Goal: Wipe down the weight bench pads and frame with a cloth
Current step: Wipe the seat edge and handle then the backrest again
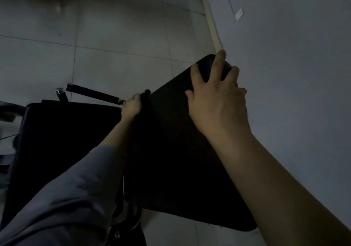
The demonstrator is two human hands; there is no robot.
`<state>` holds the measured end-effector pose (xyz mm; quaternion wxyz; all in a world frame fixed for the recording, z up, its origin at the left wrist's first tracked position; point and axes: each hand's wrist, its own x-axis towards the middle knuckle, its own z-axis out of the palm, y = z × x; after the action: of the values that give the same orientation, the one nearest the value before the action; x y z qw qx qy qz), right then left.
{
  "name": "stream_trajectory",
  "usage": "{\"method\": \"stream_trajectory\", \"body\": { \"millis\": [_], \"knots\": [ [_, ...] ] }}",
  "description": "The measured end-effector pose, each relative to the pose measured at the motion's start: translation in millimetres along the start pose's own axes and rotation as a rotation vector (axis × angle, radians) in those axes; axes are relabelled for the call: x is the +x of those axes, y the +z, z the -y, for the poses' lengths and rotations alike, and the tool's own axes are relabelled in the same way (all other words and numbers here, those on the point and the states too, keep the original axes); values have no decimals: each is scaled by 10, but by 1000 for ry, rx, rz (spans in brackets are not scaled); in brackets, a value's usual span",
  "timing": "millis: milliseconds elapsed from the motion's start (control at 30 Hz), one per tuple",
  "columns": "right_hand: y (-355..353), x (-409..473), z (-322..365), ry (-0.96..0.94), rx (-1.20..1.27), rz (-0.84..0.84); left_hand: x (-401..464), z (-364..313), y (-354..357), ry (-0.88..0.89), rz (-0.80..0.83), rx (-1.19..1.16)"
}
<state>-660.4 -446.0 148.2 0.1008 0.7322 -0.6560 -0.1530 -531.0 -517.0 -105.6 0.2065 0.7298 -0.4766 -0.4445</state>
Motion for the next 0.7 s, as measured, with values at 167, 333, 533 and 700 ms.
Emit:
{"method": "stream_trajectory", "body": {
  "millis": [167, 333, 533, 700],
  "knots": [
    [-15, 6, 14, -6, -16, -5, -544, 285, 91, 12, -77, -239],
    [-78, 13, 35, 14, -33, 9, -1535, 810, 387, -390, -21, -440],
    [-131, -56, -3, 20, 144, 32, -2213, 729, 475, -394, -106, -426],
    [-130, -184, -408, 21, 892, 101, -2260, 115, 218, -149, -81, -413]
  ]
}}
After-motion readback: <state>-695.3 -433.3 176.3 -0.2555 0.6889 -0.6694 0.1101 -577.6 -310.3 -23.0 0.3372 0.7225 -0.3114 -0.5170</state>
